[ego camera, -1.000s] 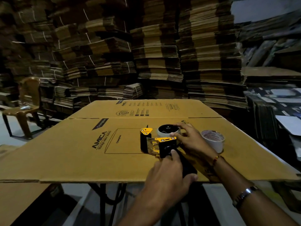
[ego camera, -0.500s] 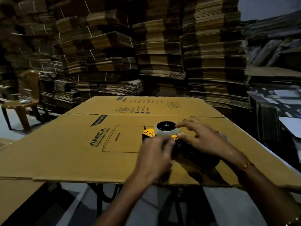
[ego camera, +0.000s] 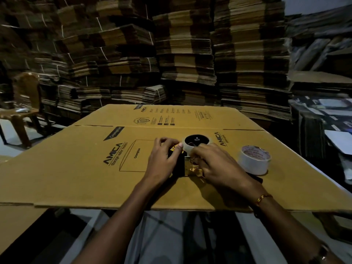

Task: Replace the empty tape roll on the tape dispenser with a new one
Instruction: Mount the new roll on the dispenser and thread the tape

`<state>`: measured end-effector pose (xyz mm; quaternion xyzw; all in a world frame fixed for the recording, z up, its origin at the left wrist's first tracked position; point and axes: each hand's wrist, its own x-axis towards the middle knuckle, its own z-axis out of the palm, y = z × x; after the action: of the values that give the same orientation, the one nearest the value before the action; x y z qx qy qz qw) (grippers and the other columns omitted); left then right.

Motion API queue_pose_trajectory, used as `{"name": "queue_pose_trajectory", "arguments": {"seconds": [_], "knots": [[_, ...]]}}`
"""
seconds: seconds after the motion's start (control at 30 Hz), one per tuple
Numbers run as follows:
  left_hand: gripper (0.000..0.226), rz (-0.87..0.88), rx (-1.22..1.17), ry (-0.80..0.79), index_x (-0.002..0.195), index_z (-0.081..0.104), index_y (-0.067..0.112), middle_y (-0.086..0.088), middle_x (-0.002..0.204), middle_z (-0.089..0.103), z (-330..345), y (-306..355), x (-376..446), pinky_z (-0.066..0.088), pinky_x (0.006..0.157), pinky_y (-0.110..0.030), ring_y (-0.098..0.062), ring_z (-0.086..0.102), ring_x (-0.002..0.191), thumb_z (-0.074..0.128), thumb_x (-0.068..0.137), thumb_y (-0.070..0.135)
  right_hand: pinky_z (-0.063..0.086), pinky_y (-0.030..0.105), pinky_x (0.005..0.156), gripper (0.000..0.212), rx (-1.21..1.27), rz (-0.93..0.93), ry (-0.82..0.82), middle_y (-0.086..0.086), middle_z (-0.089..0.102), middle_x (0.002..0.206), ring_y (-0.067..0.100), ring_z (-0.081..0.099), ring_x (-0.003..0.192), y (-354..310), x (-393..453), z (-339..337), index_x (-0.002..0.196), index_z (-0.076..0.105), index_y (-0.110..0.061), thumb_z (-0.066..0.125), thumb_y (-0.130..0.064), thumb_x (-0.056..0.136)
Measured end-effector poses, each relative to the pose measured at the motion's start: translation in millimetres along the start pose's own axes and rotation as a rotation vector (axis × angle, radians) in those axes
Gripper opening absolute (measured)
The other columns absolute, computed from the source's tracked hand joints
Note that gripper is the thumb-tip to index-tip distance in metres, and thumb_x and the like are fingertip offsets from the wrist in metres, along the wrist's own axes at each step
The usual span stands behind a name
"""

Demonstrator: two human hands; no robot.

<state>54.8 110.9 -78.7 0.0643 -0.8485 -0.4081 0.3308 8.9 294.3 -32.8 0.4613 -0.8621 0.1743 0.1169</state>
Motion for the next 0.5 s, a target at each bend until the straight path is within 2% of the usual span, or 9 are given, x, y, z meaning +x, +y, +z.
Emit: {"name": "queue_pose_trajectory", "arguments": {"seconds": [0.2, 0.27, 0.37, 0.43, 0.5], "knots": [[0.035, 0.013, -0.025, 0.016, 0.112, 0.065, 0.023, 0.004, 0.115, 0.057, 1.9, -3.4, 0.2, 0.051, 0.089, -0.036, -0.012, 0.056, 0.106, 0.051, 0.096, 0.05, 0.039, 0.031, 0.097, 0.031, 0.067, -0.007, -0.168, -0.007, 0.055, 0.124, 0.01, 0.042, 0.115, 15.9, 8.0, -11.1, 0.124, 0.059, -0.028, 0.052, -0.011, 0.099], [0.031, 0.015, -0.024, 0.021, 0.112, 0.065, 0.022, 0.004, 0.114, 0.058, 2.4, -4.4, 0.3, 0.051, 0.088, -0.038, -0.011, 0.056, 0.104, 0.052, 0.098, 0.047, 0.04, 0.031, 0.096, 0.029, 0.15, -0.025, -0.227, -0.012, 0.054, 0.119, 0.007, 0.044, 0.112, 20.0, 7.3, -18.1, 0.111, 0.063, -0.033, 0.052, -0.01, 0.099], [0.03, 0.015, -0.029, 0.031, 0.113, 0.063, 0.023, 0.003, 0.114, 0.058, 2.6, -3.2, -0.5, 0.05, 0.088, -0.039, -0.011, 0.056, 0.102, 0.051, 0.099, 0.046, 0.046, 0.039, 0.099, 0.033, 0.336, -0.018, -0.262, -0.02, 0.054, 0.114, 0.006, 0.048, 0.116, 21.0, 3.4, -26.4, 0.093, 0.067, -0.038, 0.051, -0.009, 0.098], [0.032, -0.019, -0.058, 0.014, 0.121, 0.059, 0.023, 0.003, 0.121, 0.057, 1.9, -1.3, -0.4, 0.051, 0.091, -0.04, -0.013, 0.055, 0.107, 0.052, 0.099, 0.046, 0.047, 0.036, 0.096, 0.031, 0.419, 0.006, -0.24, -0.018, 0.056, 0.111, 0.004, 0.051, 0.112, 18.6, 2.3, -29.6, 0.092, 0.069, -0.033, 0.05, -0.01, 0.098], [0.038, -0.107, -0.157, -0.043, 0.131, 0.052, 0.025, 0.003, 0.134, 0.053, 0.3, -0.5, 3.0, 0.051, 0.096, -0.043, -0.015, 0.052, 0.117, 0.054, 0.098, 0.043, 0.047, 0.028, 0.087, 0.026, 0.495, 0.034, -0.201, -0.014, 0.059, 0.108, -0.002, 0.055, 0.103, 14.5, 2.1, -30.2, 0.095, 0.07, -0.025, 0.048, -0.012, 0.1]]}}
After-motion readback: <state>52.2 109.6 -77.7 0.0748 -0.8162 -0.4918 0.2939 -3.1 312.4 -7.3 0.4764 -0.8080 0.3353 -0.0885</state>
